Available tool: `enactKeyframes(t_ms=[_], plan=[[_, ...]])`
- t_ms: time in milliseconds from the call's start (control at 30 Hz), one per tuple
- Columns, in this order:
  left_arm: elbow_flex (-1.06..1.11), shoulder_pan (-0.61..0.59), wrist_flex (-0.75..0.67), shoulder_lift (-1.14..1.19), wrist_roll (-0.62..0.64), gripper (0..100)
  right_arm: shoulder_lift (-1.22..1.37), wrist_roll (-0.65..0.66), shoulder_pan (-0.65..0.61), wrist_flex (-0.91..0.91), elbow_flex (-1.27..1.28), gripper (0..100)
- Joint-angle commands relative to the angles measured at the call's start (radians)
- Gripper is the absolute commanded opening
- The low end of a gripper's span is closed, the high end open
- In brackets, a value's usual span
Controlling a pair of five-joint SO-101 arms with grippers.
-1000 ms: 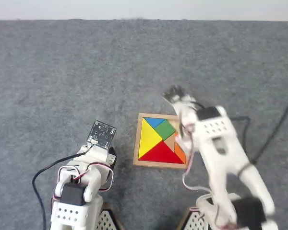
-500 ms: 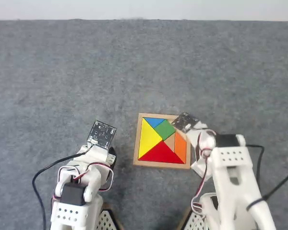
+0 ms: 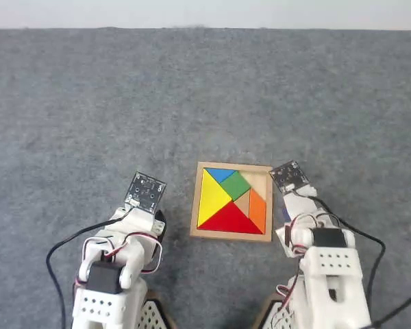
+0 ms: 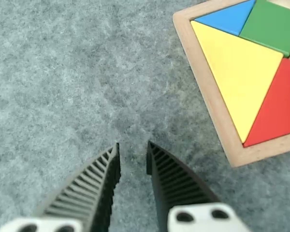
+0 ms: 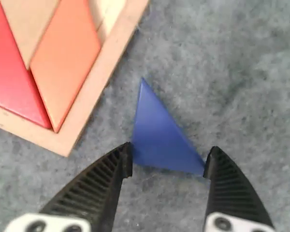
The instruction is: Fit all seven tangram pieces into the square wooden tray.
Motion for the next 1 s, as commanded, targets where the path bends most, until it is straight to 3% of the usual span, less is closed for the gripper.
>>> enactKeyframes(t_ms=[0, 967], plan=[[-0.007, 0.002, 0.005, -0.002, 0.006, 9, -0.013, 0.012, 0.013, -0.024, -0.003, 24.5], [-0.007, 0.002, 0.005, -0.002, 0.006, 9, 0.071, 0.011, 0.015, -0.045, -0.026, 24.5]])
